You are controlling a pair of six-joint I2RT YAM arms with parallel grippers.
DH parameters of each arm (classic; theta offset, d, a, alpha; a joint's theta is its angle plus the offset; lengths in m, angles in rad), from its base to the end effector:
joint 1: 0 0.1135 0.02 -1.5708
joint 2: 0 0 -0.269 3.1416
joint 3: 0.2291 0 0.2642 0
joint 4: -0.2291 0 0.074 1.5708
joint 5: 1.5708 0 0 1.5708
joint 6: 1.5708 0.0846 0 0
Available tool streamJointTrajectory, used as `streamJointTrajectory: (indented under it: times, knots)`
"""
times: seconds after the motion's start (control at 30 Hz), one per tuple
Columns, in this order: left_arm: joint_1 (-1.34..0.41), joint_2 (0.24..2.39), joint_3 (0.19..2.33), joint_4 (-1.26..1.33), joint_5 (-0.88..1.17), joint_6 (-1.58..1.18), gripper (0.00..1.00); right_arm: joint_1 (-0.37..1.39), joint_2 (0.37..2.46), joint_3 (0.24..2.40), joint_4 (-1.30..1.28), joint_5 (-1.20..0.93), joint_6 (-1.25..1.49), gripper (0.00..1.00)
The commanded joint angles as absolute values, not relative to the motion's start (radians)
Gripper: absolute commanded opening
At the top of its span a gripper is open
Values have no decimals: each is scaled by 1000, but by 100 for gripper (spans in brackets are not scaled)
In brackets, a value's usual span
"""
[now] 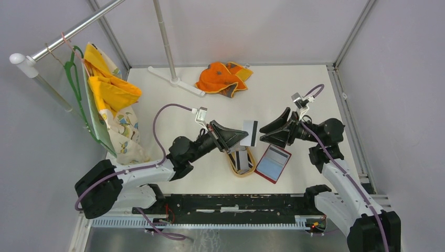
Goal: Put the credit cards into the card holder
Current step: Pick up the credit card from the storage box.
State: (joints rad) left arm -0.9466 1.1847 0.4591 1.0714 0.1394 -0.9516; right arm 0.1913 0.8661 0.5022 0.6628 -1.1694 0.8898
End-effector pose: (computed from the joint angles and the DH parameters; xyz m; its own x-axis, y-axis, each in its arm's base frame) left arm 0.1655 -0.2498 0.2903 -0.6016 -0.5446 -0.5844 0.6720 0.0504 -0.7388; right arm 0.1912 0.1164 0.3144 -0.5467 0.2033 -0.8123 -0.8151 0.0927 0.5718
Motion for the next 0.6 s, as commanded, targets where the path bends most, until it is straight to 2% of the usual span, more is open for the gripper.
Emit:
streamJointTrajectory:
  times: [0.0, 0.37, 0.47, 0.57]
  knots:
    - [-968, 1220, 488, 1229, 95, -891, 2, 189, 871, 491, 895, -1156, 1043, 56]
    - [-1025, 1286, 511, 1282, 67, -892, 2, 193, 885, 459, 982, -1141, 1112, 38]
    - [-1035, 1296, 519, 1282, 57, -887, 2, 199, 878, 459, 980, -1147, 1106, 27]
    - [-1043, 1310, 526, 1281, 51, -886, 2, 202, 873, 462, 977, -1152, 1100, 6]
